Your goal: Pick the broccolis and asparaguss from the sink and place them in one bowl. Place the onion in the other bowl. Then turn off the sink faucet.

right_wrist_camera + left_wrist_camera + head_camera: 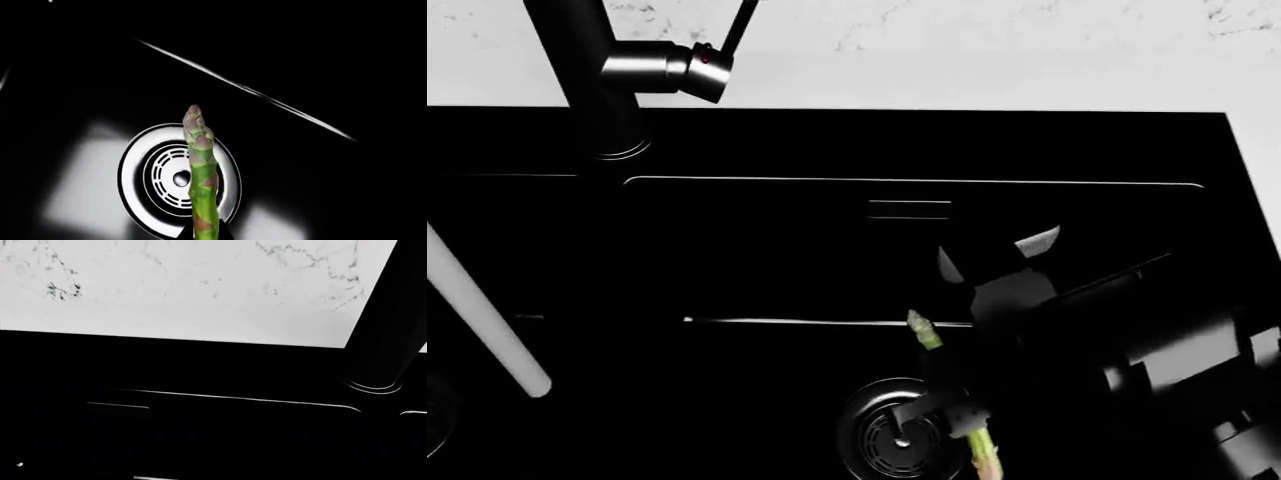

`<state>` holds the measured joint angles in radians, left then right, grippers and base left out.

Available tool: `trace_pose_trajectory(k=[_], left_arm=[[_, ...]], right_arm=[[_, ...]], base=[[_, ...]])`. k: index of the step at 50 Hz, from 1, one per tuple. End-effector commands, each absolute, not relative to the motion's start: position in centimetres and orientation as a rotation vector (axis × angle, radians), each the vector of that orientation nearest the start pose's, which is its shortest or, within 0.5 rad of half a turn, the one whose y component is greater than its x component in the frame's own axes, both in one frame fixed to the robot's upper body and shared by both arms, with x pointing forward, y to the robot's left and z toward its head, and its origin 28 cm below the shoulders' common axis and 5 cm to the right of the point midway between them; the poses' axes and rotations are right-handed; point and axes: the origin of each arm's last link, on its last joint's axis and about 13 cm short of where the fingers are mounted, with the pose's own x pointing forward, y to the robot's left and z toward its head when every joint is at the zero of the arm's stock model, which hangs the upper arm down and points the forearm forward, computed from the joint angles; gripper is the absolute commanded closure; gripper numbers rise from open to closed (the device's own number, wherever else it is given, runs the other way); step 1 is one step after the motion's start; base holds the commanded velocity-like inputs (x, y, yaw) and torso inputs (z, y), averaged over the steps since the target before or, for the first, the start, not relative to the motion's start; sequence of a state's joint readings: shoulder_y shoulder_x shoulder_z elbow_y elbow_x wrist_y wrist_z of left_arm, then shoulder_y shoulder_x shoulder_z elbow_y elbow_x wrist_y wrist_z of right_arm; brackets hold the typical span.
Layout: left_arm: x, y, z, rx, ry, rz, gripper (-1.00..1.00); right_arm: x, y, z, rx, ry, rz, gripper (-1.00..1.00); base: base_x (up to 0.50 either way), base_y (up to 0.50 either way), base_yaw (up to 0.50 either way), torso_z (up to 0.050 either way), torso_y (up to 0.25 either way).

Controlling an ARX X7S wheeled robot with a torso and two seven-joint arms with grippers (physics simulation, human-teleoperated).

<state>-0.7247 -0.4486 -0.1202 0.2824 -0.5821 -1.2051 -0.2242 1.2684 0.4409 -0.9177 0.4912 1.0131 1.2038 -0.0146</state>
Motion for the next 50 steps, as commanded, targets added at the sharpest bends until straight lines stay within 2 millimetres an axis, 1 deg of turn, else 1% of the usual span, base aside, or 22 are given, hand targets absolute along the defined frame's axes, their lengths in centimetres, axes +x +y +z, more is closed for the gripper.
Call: trace_pose_trajectory(k=[1,4,7,9,10,11,12,14,15,16,18,20,21,22,23,26,30,31,32,36,39,50], left_arm=[[28.2,30.6,20.8,-0.025,0.176,0.093,-1.0],[28.2,30.5,20.8,-0.023,0.172,0.091,-1.0],[28.2,30.5,20.8,-0.024,0.175,0.089,-1.0],[28.1,30.6,21.0,-0.03,0.171,0.076,-1.0],[28.0,30.8,21.0,-0.027,0.171,0.078,-1.0],[28.0,30.8,21.0,-0.025,0.172,0.078,-1.0],[27.9,30.6,21.0,-0.024,0.173,0.076,-1.0],[27.9,30.4,20.9,-0.023,0.175,0.076,-1.0],[27.9,30.4,20.9,-0.023,0.175,0.077,-1.0],[27.9,30.4,20.9,-0.024,0.175,0.077,-1.0],[27.9,30.4,20.9,-0.026,0.175,0.074,-1.0],[27.9,30.4,20.8,-0.025,0.176,0.072,-1.0],[27.9,30.4,20.9,-0.023,0.176,0.073,-1.0],[27.9,30.4,20.9,-0.024,0.176,0.072,-1.0],[27.9,30.4,20.9,-0.023,0.175,0.073,-1.0],[27.9,30.5,20.8,-0.023,0.174,0.075,-1.0],[27.9,30.6,20.6,-0.025,0.175,0.076,-1.0],[27.9,30.6,20.6,-0.027,0.176,0.077,-1.0],[27.9,30.6,20.7,-0.028,0.176,0.077,-1.0],[27.8,30.6,20.5,-0.028,0.18,0.074,-1.0],[27.9,30.5,20.5,-0.03,0.18,0.07,-1.0],[27.8,30.5,20.8,-0.039,0.171,0.065,-1.0]], right_arm=[[34.4,-12.7,21.7,-0.255,0.829,0.443,1.0],[34.0,-12.8,21.8,-0.26,0.812,0.445,1.0],[33.4,-12.9,21.6,-0.223,0.768,0.462,1.0],[33.1,-13.1,21.7,-0.26,0.715,0.468,1.0],[33.1,-13.2,21.9,-0.239,0.678,0.445,1.0],[33.2,-13.5,22.2,-0.167,0.632,0.412,1.0],[33.1,-13.6,22.4,-0.139,0.6,0.407,1.0],[32.8,-13.7,22.5,-0.147,0.594,0.41,1.0],[32.7,-13.5,22.5,-0.165,0.531,0.449,1.0],[32.5,-13.1,22.3,-0.163,0.503,0.484,1.0],[32.1,-12.9,21.9,-0.087,0.479,0.47,1.0],[31.6,-13.0,21.7,-0.147,0.462,0.473,1.0],[31.2,-13.0,22.2,-0.075,0.39,0.528,1.0],[31.1,-13.1,22.3,-0.055,0.383,0.531,1.0],[30.9,-13.2,22.4,-0.095,0.379,0.514,1.0],[30.2,-13.7,22.2,-0.113,0.363,0.461,1.0],[29.5,-13.7,22.4,-0.064,0.316,0.496,1.0],[29.4,-13.8,22.4,-0.088,0.301,0.465,1.0],[29.3,-14.0,22.4,-0.069,0.307,0.466,1.0],[28.6,-14.8,22.7,-0.021,0.25,0.369,1.0],[28.1,-15.0,22.6,-0.029,0.243,0.365,1.0],[27.5,-15.4,22.3,-0.028,0.242,0.318,1.0]], base=[[0.0,0.0,0.0,0.0,0.0],[0.0,0.0,0.0,0.0,0.11],[0.0,0.0,0.0,0.0,0.114],[0.0,0.0,0.0,0.004,0.14],[0.0,0.0,0.0,0.004,0.145],[0.0,0.0,0.0,0.004,0.143],[0.0,0.0,0.0,0.004,0.143],[0.0,0.0,0.0,0.004,0.143],[0.0,0.0,0.0,0.004,0.139],[0.0,0.0,0.0,0.005,0.129],[0.0,0.0,0.0,0.004,0.125],[0.0,0.0,0.0,0.004,0.123],[0.0,0.0,0.0,0.004,0.123],[0.0,0.0,0.0,0.004,0.121],[0.0,0.0,0.0,0.004,0.123],[0.0,0.0,0.0,0.004,0.115],[0.0,0.0,0.0,0.004,0.111],[0.0,0.0,0.0,0.004,0.076],[0.0,0.0,0.0,0.004,0.061],[0.0,0.0,0.0,0.004,0.058],[0.0,0.0,0.0,0.004,0.057],[0.0,0.0,0.0,0.006,0.105]])
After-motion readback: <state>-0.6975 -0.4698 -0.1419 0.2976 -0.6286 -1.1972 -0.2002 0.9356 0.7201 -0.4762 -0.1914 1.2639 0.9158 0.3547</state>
